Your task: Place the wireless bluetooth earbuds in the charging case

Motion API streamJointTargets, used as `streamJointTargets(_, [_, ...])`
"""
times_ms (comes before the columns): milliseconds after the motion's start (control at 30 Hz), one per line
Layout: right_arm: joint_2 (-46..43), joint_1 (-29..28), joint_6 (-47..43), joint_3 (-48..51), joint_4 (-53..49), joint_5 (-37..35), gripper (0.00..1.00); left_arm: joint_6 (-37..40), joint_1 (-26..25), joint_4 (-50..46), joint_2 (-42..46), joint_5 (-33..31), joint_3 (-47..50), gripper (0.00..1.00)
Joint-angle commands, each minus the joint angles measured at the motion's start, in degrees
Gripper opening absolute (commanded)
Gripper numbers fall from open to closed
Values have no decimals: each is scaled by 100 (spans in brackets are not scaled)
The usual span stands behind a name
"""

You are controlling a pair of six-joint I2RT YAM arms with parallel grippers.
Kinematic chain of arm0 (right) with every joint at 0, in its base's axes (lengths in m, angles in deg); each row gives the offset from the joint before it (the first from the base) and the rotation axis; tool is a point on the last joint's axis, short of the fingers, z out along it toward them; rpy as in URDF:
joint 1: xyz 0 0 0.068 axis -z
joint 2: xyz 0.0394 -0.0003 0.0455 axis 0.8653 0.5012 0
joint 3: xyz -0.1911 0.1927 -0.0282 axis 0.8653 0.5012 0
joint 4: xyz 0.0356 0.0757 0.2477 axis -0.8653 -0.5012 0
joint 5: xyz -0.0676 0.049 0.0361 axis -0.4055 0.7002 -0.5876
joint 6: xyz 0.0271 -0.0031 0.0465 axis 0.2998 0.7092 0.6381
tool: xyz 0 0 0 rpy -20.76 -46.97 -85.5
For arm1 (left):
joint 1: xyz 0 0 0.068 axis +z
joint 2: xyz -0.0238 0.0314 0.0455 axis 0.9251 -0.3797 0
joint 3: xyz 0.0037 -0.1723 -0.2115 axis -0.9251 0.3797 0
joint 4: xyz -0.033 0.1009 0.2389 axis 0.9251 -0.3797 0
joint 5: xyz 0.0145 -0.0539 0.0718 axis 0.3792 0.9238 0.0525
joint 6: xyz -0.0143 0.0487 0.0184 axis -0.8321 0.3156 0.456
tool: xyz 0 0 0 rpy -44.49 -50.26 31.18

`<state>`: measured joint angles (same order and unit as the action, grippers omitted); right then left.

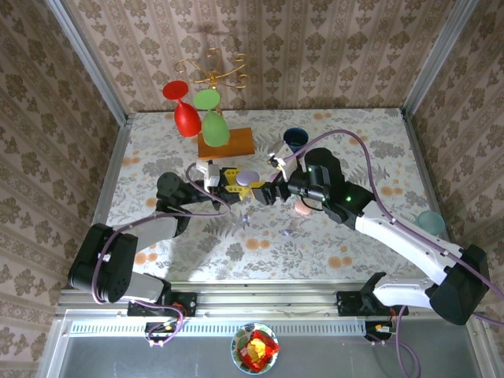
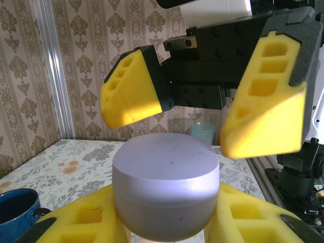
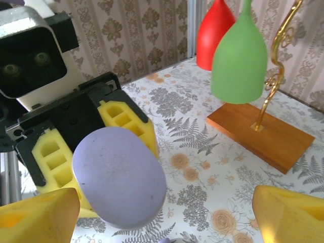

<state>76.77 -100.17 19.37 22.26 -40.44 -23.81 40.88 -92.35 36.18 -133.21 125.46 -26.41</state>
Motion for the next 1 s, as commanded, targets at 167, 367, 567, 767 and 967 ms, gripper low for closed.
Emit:
streamJointTargets(167, [62,-53,75,-2,305,-542,89,-36,2,182,113,188,-23,34])
streamJointTargets(367, [43,55,457,-51,503,-760,88,223,21,176,122,250,86,35])
streamJointTargets(567, [199,193,844,-84,560,-817,87,301,35,184,123,262,129,35])
streamJointTargets(767, [404,272,1170,-387,273,-848,87,409,54,184,183,249,215,34])
streamJointTargets(967, [-25,272,1221,-10,493,-96,88,513,137,184,183,-8,277,35])
